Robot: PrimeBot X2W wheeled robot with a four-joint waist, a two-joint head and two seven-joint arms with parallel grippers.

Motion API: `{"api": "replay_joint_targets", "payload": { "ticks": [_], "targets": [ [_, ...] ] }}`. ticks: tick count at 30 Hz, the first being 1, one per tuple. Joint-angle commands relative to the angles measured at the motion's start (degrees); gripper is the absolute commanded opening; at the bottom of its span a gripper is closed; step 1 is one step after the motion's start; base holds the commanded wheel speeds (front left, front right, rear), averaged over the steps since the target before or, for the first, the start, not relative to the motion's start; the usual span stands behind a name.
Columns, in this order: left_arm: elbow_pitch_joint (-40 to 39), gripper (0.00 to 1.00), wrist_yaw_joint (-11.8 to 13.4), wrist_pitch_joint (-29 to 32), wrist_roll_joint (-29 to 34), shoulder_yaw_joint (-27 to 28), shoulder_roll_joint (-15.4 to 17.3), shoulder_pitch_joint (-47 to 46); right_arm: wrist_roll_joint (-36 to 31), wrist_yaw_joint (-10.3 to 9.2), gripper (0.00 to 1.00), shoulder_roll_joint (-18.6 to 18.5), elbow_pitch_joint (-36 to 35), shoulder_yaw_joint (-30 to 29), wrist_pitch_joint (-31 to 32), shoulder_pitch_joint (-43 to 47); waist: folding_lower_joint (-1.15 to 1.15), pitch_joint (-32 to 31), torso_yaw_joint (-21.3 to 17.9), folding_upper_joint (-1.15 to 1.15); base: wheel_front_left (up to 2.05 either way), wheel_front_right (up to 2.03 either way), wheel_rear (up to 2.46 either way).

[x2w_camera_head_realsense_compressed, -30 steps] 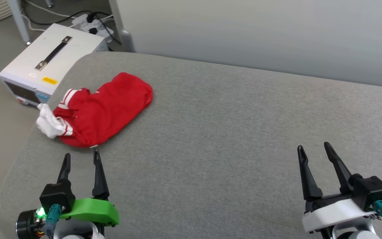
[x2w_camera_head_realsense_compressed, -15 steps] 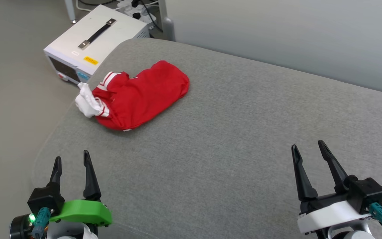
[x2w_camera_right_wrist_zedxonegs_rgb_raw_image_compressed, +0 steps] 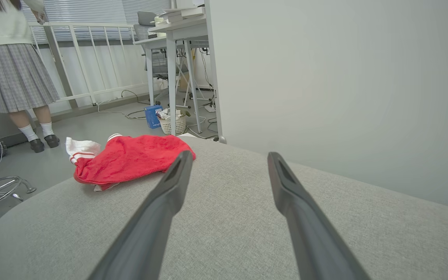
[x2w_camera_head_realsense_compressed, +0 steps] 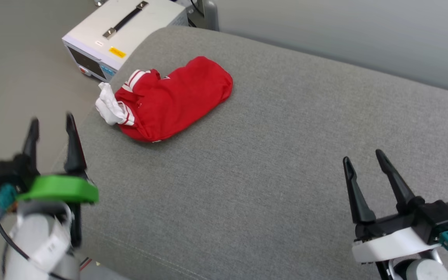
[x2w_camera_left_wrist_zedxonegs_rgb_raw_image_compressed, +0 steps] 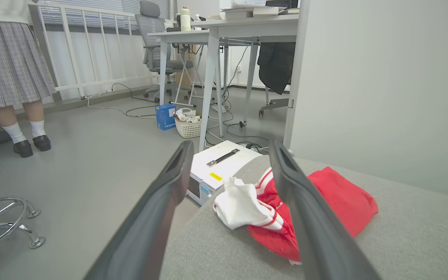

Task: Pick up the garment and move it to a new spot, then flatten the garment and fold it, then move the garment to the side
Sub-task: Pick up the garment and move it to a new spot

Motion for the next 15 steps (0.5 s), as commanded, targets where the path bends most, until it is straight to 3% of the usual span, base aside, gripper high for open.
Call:
{"api": "replay_joint_targets", "payload": {
  "ticks": [1, 7, 15],
  "targets": [
    [1.2, 1.00, -0.8, -0.4, -0.6, -0.2, 1.6, -3.8, -0.2, -0.05, 1.00, -0.8, -0.8, 0.0, -0.5, -1.5, 0.00, 2.9, -1.6, 0.00, 0.00, 0.00, 0.00],
    [6.2, 1.00, -2.1, 2.3, -3.9, -2.9, 8.2, -17.4, -0.5, -0.05, 1.00, -2.8, -2.8, 0.1, -0.5, -4.8, 0.00, 8.3, -4.1, 0.00, 0.00, 0.00, 0.00],
    [13.7, 1.00, -2.4, 18.6, -15.4, -14.8, 17.0, -31.3, -1.1, -0.05, 1.00, -4.6, -4.8, 1.2, -0.5, -7.8, 0.00, 13.4, -7.0, 0.00, 0.00, 0.00, 0.00]
  ]
}}
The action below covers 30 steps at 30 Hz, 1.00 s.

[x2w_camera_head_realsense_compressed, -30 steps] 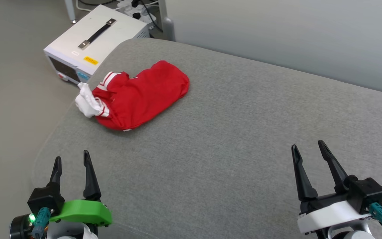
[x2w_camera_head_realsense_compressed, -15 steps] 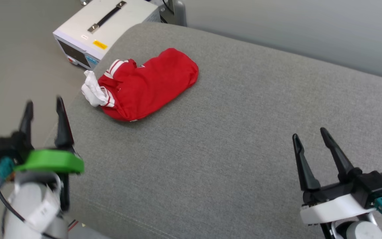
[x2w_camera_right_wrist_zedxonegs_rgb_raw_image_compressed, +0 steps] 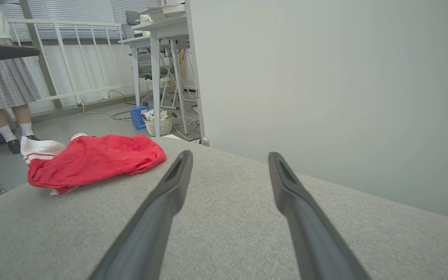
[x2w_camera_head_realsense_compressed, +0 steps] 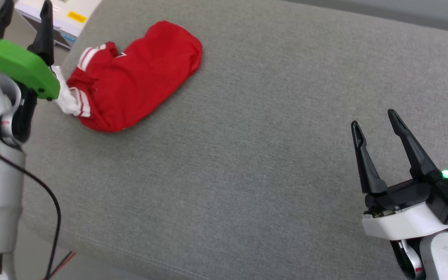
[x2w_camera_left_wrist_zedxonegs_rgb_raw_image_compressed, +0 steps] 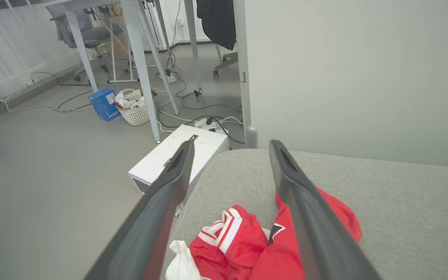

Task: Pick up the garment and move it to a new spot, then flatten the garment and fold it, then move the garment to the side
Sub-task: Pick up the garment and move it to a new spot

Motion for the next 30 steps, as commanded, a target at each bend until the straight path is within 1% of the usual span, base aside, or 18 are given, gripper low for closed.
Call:
{"api": "replay_joint_targets", "payload": {
  "ticks": [1, 5, 9, 13, 16, 18, 24, 28, 29, 30],
  "targets": [
    [1.1, 1.00, -0.1, 3.8, -2.6, -2.4, 1.8, -2.2, -0.6, -0.05, 1.00, -0.7, -0.7, 0.3, -0.3, -1.2, 0.00, 3.7, -2.9, 0.00, 0.00, 0.00, 0.00],
    [3.2, 1.00, -0.2, 15.6, -9.6, -9.2, 5.4, -5.6, -1.1, -0.05, 1.00, -2.2, -1.0, 1.1, -0.3, -1.4, 0.00, 5.5, -4.3, 0.00, 0.00, 0.00, 0.00],
    [4.4, 1.00, -0.2, 25.8, -14.0, -15.6, 8.8, -7.5, -1.0, -0.05, 1.00, -3.2, -1.5, 0.6, -0.3, -1.8, 0.00, 7.4, -5.6, 0.00, 0.00, 0.00, 0.00],
    [4.4, 1.00, -0.2, 32.8, -16.9, -22.0, 11.4, -8.7, -0.9, -0.05, 1.00, -3.8, -1.9, 0.2, -0.3, -2.2, 0.00, 9.5, -6.8, 0.00, 0.00, 0.00, 0.00],
    [5.1, 1.00, -0.2, 35.9, -18.1, -25.8, 12.4, -9.5, -0.9, -0.05, 1.00, -4.2, -2.1, 0.1, -0.3, -2.6, 0.00, 11.0, -7.4, 0.00, 0.00, 0.00, 0.00],
    [6.4, 1.00, -0.2, 37.2, -17.4, -28.5, 13.2, -10.0, -0.9, -0.05, 1.00, -4.4, -2.3, 0.5, -0.3, -3.2, 0.00, 12.1, -8.0, 0.00, 0.00, 0.00, 0.00],
    [12.0, 1.00, -0.2, 39.8, -19.2, -34.5, 12.3, -9.1, -0.8, -0.05, 1.00, -4.5, -1.9, 1.0, -0.3, -4.3, 0.00, 13.7, -9.1, 0.00, 0.00, 0.00, 0.00],
    [15.0, 1.00, -0.2, 38.9, -20.6, -37.2, 12.2, -8.3, -0.7, -0.05, 1.00, -4.5, -1.5, 1.1, -0.3, -4.2, 0.00, 13.5, -9.4, 0.00, 0.00, 0.00, 0.00],
    [15.3, 0.37, -0.2, 37.7, -20.7, -37.7, 12.3, -8.3, -0.7, -0.05, 1.00, -4.5, -1.3, 0.9, -0.3, -4.0, 0.00, 13.1, -9.3, 0.00, 0.00, 0.00, 0.00],
    [15.7, 0.00, -0.2, 36.4, -20.8, -38.1, 12.3, -8.4, -0.6, -0.05, 1.00, -4.4, -1.1, 0.7, -0.3, -3.9, 0.00, 12.6, -9.1, 0.00, 0.00, 0.00, 0.00]
  ]
}}
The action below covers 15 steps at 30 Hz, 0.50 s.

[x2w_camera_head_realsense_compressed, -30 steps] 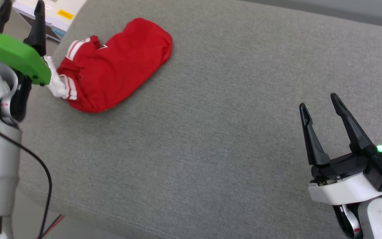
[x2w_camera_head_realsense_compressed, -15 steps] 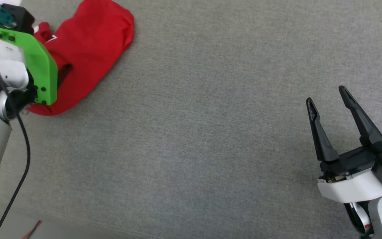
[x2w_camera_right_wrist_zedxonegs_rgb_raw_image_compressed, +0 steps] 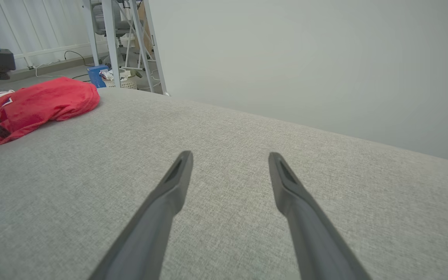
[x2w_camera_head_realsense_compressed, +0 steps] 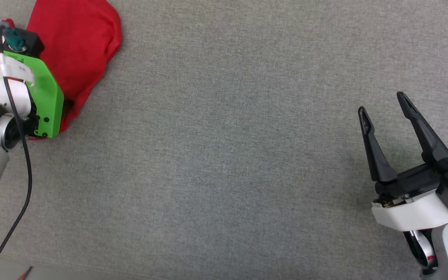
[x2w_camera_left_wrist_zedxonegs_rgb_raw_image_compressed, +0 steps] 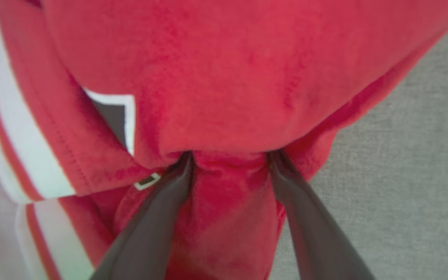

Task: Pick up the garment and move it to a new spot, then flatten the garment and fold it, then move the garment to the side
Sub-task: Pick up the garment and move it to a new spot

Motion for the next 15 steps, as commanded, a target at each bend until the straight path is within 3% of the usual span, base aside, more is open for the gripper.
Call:
{"api": "replay_joint_targets", "payload": {
  "ticks": [1, 10, 15],
  "targets": [
    [1.9, 0.00, -0.1, -1.3, -0.1, -2.4, -1.5, 2.3, 0.3, -0.05, 1.00, -0.1, 0.2, -0.2, -0.3, -0.4, 0.00, -1.0, 0.4, -0.01, 0.00, 0.00, 0.00],
    [-0.9, 0.00, -0.1, -17.1, 2.7, -3.9, 1.4, -3.7, 0.9, -0.05, 1.00, 1.5, 1.2, 0.0, -0.3, 1.4, 0.00, -8.8, 1.0, -0.01, 0.00, 0.00, 0.00],
    [-4.5, 0.00, -0.1, -22.0, 5.1, -5.2, 2.0, -6.9, 1.1, -0.05, 1.00, 3.0, 1.7, -0.9, -0.3, 2.7, 0.00, -12.4, -0.1, -0.01, 0.00, 0.00, 0.00]
  ]
}}
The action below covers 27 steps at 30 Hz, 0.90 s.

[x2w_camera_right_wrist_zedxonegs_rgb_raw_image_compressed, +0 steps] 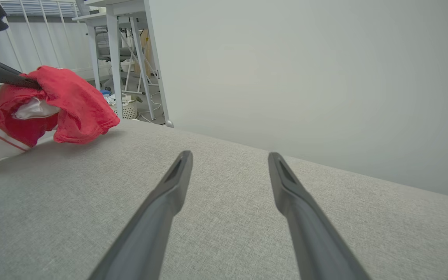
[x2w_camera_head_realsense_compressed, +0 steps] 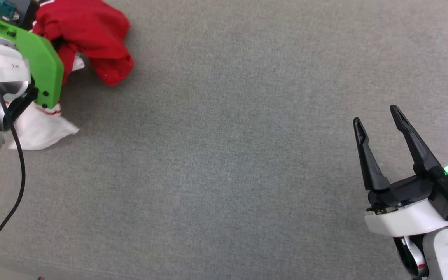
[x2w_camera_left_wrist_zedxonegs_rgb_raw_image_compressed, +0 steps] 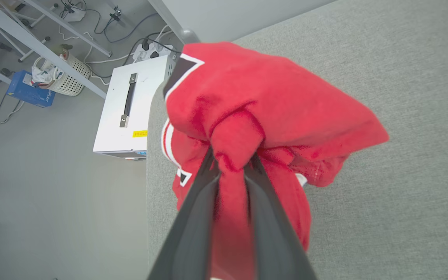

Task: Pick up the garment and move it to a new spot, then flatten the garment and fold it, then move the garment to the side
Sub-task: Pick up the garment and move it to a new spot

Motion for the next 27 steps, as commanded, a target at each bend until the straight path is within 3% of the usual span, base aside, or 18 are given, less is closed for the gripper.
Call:
{"api": "replay_joint_targets", "payload": {
  "ticks": [1, 7, 14, 20, 27],
  "targets": [
    [-1.4, 0.00, -0.1, -1.2, 0.9, -0.5, -0.1, -1.7, 0.5, -0.05, 1.00, 0.4, 0.2, -0.6, -0.3, 0.8, 0.00, -3.8, -1.1, 0.00, 0.00, 0.00, 0.00],
    [-7.1, 0.00, -0.1, -3.1, 3.9, -3.3, -2.7, -4.2, 0.4, -0.05, 1.00, 2.2, 0.0, -2.4, -0.3, 1.6, 0.00, -6.2, -4.8, 0.00, 0.00, 0.00, 0.00],
    [-13.6, 0.00, -0.1, -4.4, 6.5, -7.1, -8.8, -5.2, 0.0, -0.05, 1.00, 3.6, -0.6, -4.0, -0.3, 1.9, 0.00, -6.5, -10.4, 0.00, 0.00, 0.00, 0.00],
    [-15.4, 0.00, 0.0, -7.0, 8.4, -11.2, -16.4, -5.2, -0.6, -0.05, 1.00, 5.0, -1.4, -7.1, -0.3, 2.3, 0.00, -5.7, -14.5, 0.00, 0.00, 0.00, 0.00],
    [-9.6, 0.00, -0.1, -11.4, 9.7, -18.7, -27.3, -1.9, -1.5, -0.05, 1.00, 6.5, -2.7, -11.1, -0.3, 2.1, 0.00, -3.8, -17.1, 0.00, 0.00, 0.00, 0.00]
  ]
}}
